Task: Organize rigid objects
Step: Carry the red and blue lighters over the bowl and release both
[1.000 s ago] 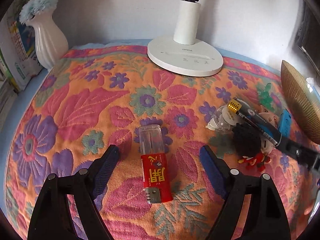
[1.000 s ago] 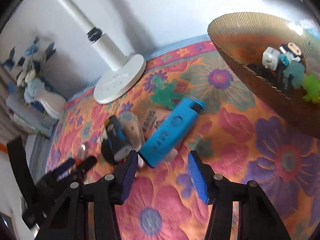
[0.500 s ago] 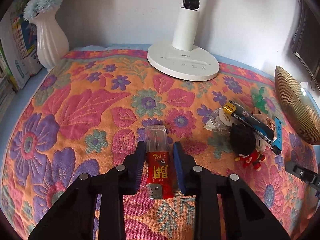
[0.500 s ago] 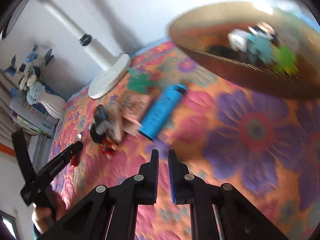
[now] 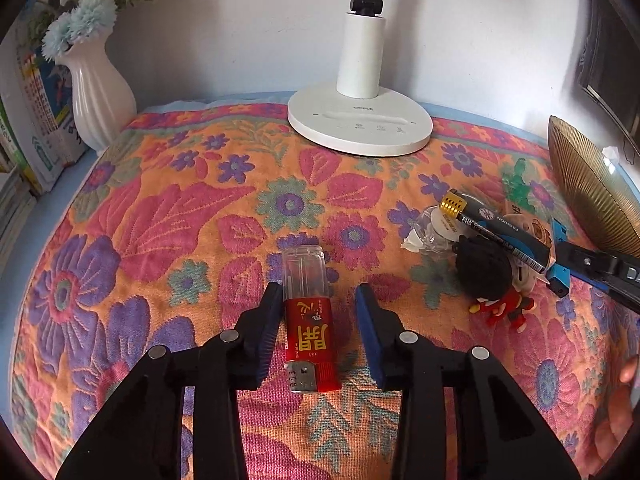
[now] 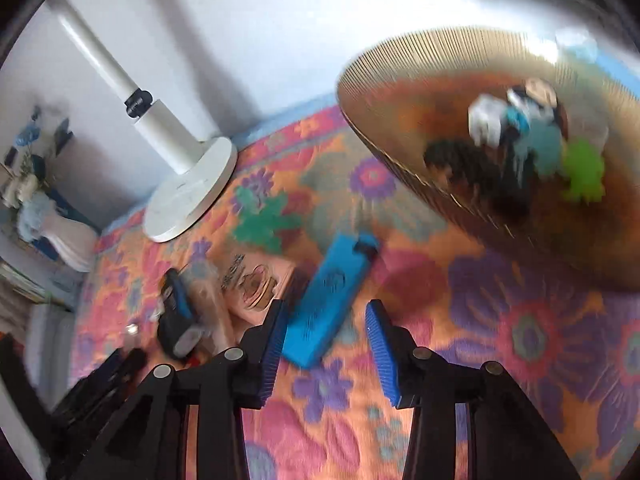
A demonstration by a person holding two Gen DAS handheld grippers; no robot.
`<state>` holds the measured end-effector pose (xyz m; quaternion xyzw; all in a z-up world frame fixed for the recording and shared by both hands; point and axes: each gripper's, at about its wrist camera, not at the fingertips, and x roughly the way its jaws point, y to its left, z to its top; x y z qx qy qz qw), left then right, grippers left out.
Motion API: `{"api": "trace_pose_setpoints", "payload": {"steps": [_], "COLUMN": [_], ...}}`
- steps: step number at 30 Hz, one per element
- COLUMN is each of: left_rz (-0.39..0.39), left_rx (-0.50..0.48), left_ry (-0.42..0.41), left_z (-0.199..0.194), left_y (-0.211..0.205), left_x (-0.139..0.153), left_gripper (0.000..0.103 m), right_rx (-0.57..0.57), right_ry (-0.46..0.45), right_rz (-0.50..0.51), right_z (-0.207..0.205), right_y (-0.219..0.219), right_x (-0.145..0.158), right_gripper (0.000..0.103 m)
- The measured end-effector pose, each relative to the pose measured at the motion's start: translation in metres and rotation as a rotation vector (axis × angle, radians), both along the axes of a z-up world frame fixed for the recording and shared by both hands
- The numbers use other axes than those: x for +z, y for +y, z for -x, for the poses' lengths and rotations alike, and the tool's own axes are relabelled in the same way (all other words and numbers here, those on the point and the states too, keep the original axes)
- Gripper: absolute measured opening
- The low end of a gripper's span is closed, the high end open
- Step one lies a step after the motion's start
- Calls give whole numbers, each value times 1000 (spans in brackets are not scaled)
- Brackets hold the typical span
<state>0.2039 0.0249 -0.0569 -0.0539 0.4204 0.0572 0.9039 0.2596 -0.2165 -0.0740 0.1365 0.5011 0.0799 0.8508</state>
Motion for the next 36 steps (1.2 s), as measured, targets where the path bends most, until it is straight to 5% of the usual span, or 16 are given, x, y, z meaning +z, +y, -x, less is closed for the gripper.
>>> {"api": "trace_pose_setpoints", "payload": {"steps": [3,7,12,14,18,21,26,28,30,34,36], "left_rz": [-1,-6,7,26,89,160,114,93,63,-41,-73], "left_rx": [-1,-2,-8,-37,-134,-296,-349,-338,-321,-299,-312], "left_ry": [0,-1,-5,-4,7,42,61,65,75,67,43], "left_z": [0,0,2,5,20,42,71,73,74,76,79], "left_y": [0,0,2,3,1,-13,-36,-40,-47,-65,-73], "left_x": [0,0,1,2,4,5,2,2,3,1,1], "left_gripper": [35,35,30,19,20,20,22,35,36,36,24], "right_rx": [-12,18,35,69,222,355,479,457,435,377,361], "right_ry": [-12,-47,-36,-36,-58,-73,-56,-36,-39,-45,-62], "right_rz": [71,296,226,173,16,127,170,139,97,178,226], "right_z": [-5,-3,6,18,46,68,88,88,90,91,97], "right_y": [12,44,23,5,-27,-35,-49,-52,-52,-34,-25], "right_x": [-2,-3,0,2,3,4,4,5,7,5,5], "right_gripper": [41,42,24,24,23,23,24,38,47,43,34]}}
